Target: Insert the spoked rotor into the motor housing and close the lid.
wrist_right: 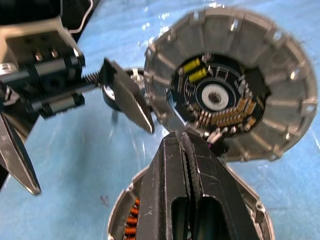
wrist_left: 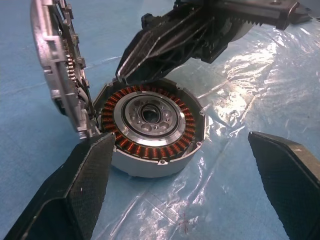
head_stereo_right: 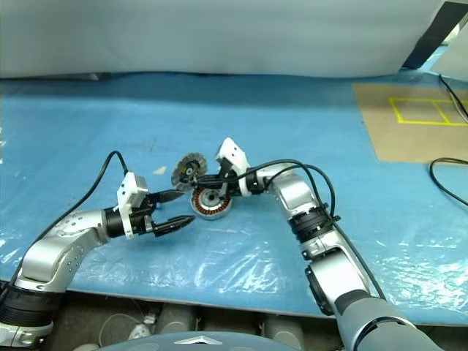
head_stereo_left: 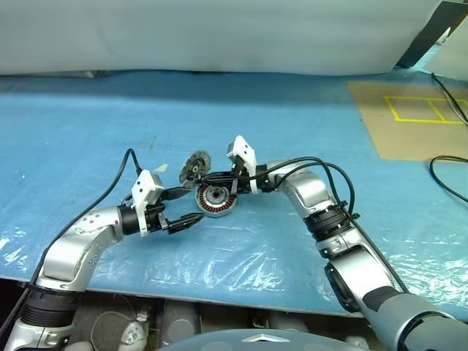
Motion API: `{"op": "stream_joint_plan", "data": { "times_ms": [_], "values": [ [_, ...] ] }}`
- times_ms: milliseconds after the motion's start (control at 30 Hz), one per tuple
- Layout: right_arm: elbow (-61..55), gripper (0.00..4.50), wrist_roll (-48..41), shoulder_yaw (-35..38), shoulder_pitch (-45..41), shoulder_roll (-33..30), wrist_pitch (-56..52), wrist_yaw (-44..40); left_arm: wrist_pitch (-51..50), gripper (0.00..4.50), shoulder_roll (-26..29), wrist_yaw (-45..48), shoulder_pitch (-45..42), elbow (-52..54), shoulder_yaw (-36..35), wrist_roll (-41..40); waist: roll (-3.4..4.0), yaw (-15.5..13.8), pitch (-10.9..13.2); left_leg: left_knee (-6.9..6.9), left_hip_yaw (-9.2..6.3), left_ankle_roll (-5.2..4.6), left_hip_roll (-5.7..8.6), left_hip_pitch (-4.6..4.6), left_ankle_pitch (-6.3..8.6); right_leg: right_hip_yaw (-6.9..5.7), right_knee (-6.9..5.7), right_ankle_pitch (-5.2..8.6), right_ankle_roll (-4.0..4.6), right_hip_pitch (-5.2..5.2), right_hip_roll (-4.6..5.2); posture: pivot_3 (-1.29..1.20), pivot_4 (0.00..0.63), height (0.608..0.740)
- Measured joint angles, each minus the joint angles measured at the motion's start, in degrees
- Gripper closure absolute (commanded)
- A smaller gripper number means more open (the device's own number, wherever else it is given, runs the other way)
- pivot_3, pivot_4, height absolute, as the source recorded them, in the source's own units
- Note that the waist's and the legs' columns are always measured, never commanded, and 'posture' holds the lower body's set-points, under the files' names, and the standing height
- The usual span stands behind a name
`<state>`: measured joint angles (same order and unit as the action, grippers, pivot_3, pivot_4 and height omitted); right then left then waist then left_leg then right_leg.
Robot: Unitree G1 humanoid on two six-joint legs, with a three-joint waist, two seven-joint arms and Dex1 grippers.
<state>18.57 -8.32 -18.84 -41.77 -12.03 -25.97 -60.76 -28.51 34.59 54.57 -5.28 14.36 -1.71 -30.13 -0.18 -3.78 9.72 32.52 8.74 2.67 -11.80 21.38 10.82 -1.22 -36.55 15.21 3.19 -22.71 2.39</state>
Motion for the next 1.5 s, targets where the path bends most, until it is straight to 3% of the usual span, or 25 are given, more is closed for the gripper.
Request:
{"op": "stream_joint_plan", "data": {
  "times_ms": [333, 633, 767, 967, 1300, 1400, 1500],
  "values": [
    [3.97, 4.48, 5.98, -4.1, 0.37, -1.01, 7.91, 2.24, -0.03, 0.0, -0.35, -0.06, -0.13, -0.01, 0.16, -0.01, 0.0, 0.0, 0.0, 0.06, 0.0, -0.01, -0.02, -0.47, 0.01, 0.05, 0.04, 0.16, 0.23, 0.42, 0.12, 0.0, 0.15, 0.74],
    [-2.64, 4.48, -5.38, 4.27, 0.31, 0.86, -3.71, -0.84, -0.03, 0.0, -0.44, -0.05, -0.54, -0.04, 0.61, 0.0, 0.01, -0.04, 0.01, -0.02, 0.0, -0.04, -0.01, -0.23, -0.02, 0.01, 0.03, 0.11, 0.16, 0.22, 0.12, 0.0, 0.15, 0.74],
    [1.6, 4.48, 2.35, -2.44, 1.17, -2.06, 1.05, 1.83, -0.03, 0.0, -0.48, -0.04, -0.77, -0.07, 0.94, -0.01, 0.01, -0.05, 0.01, -0.14, 0.0, -0.01, 0.03, -0.18, -0.02, -0.06, 0.09, 0.06, 0.07, 0.18, 0.1, 0.0, 0.15, 0.74],
    [2.18, 4.48, 4.83, -3.86, 1.57, -2.26, 6.11, 2.31, -0.04, 0.0, -0.58, -0.05, -0.92, -0.21, 1.04, -0.01, 0.03, 0.02, -0.01, -0.11, 0.01, -0.02, 0.0, -0.42, -0.01, -0.03, 0.08, 0.18, 0.26, 0.37, 0.13, 0.0, 0.15, 0.74],
    [-2.4, 4.48, -7.92, 5.91, 1.39, 0.86, -7.83, -0.28, -0.06, 0.0, -0.56, -0.02, -0.98, -0.26, 1.04, -0.01, 0.03, -0.08, 0.0, -0.14, 0.0, -0.03, -0.01, -0.19, -0.02, -0.05, 0.09, 0.07, 0.07, 0.17, 0.11, 0.0, 0.15, 0.74],
    [-3.83, 4.48, -6.99, 3.93, 1.45, -0.44, -7.72, -0.76, -0.07, 0.0, -0.56, -0.01, -0.97, -0.25, 1.04, -0.02, 0.03, -0.07, 0.0, -0.18, 0.0, -0.03, 0.01, -0.19, -0.02, -0.06, 0.11, 0.05, 0.04, 0.17, 0.1, 0.0, 0.15, 0.74],
    [1.15, 4.48, 1.18, -2.56, 1.72, -1.5, -0.1, 2.84, -0.08, 0.0, -0.58, -0.02, -0.89, -0.25, 1.03, -0.03, 0.04, -0.02, 0.0, -0.15, 0.02, -0.01, 0.01, -0.2, -0.01, -0.07, 0.11, 0.13, 0.18, 0.17, 0.12, 0.0, 0.15, 0.74]
  ]
}}
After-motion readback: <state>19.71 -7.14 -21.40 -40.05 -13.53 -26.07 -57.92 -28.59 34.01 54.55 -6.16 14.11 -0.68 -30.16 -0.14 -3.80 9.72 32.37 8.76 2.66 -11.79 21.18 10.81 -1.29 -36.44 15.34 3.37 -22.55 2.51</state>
